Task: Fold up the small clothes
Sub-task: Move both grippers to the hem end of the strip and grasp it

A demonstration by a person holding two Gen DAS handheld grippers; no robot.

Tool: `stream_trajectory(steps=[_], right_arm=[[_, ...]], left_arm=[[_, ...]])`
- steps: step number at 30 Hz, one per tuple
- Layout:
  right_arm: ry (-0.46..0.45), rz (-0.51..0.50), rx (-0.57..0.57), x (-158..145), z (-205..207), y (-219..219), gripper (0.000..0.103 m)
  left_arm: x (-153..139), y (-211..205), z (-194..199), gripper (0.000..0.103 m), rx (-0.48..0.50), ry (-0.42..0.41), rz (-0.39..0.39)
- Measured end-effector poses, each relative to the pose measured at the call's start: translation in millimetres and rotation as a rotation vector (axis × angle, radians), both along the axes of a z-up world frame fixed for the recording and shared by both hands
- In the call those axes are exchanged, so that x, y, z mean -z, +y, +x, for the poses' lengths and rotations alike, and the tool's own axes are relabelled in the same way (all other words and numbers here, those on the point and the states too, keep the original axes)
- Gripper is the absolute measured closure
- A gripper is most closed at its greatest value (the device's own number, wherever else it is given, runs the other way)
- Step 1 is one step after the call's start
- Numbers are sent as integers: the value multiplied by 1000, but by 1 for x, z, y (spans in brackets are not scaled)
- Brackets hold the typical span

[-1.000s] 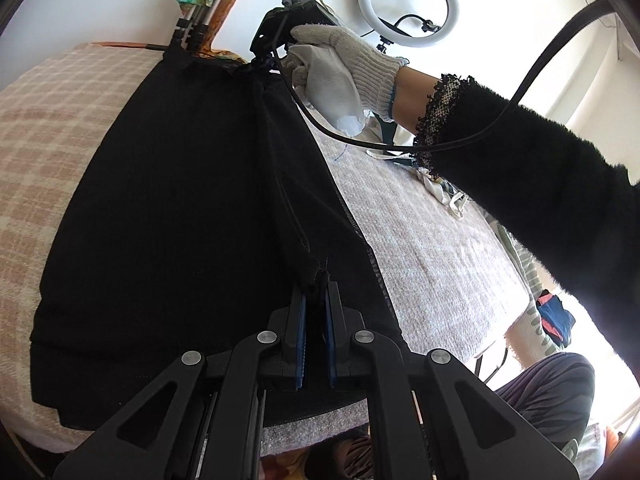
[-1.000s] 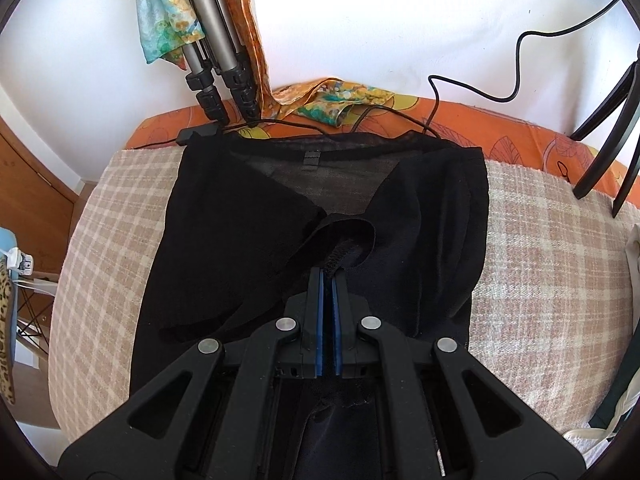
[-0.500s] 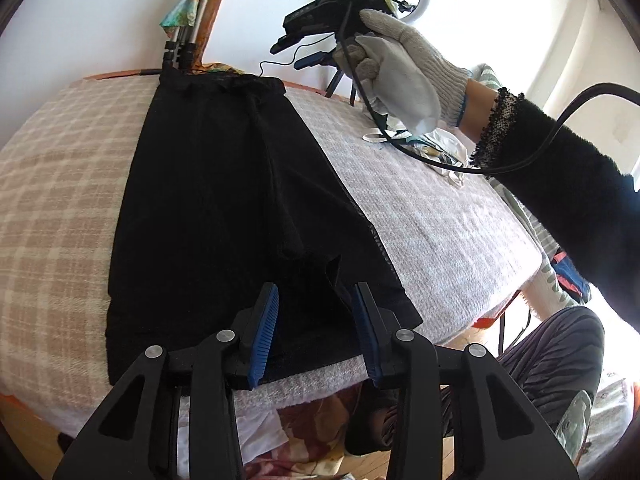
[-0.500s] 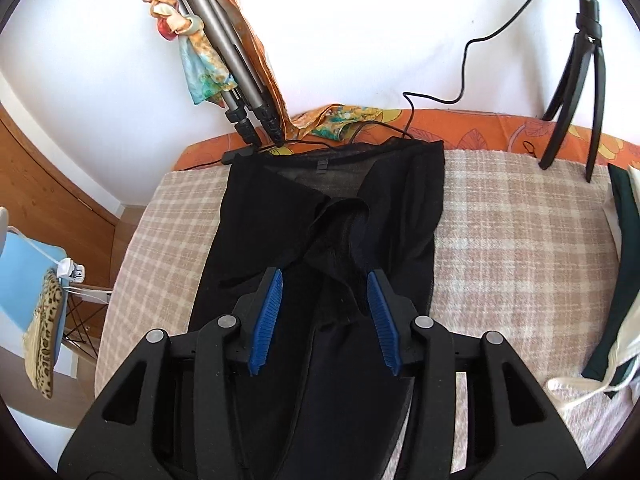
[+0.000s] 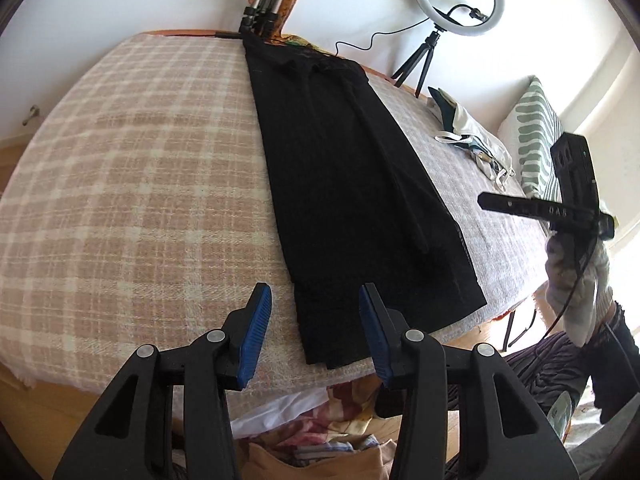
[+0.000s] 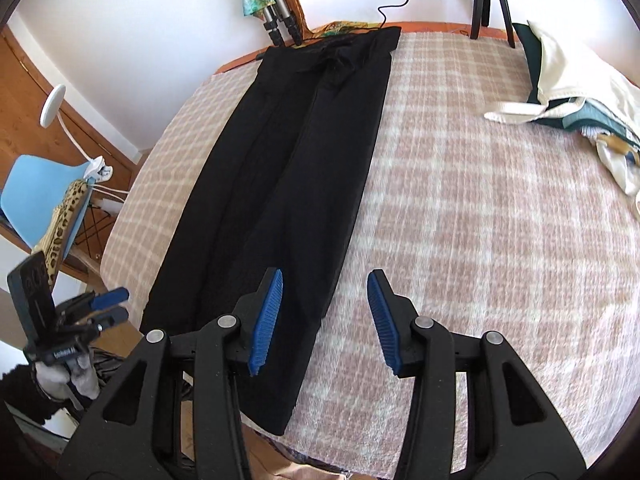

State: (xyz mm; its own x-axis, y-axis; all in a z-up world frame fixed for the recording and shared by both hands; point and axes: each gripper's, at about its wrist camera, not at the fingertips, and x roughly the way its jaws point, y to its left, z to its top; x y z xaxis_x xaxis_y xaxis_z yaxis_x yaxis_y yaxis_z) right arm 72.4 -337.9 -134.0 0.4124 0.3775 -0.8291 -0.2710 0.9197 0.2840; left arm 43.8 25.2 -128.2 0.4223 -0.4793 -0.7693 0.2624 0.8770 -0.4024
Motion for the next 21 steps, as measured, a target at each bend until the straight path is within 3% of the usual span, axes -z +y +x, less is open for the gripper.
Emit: stream_trajectory(steps=[3, 7, 10, 14, 19, 21], right_arm=[[11, -44, -12, 22, -10, 7, 56], [-121, -206, -52, 26, -14, 28, 56], [-165, -204, -78, 20, -13, 36, 56], [-138, -198, -94, 25, -7, 44, 56], [-123, -244, -138, 35, -10, 60, 56], [-149, -288, -156, 37, -13, 66, 52]], left_arm=[[15, 1, 13, 59, 8, 57, -18], [25, -5, 19, 59, 10, 64, -24], [26, -10, 22, 59, 15, 49, -11], [27, -12, 25, 59, 25, 27, -8], [26, -8, 25, 59, 50, 9, -12], [26, -6, 24, 59, 50, 12, -16]])
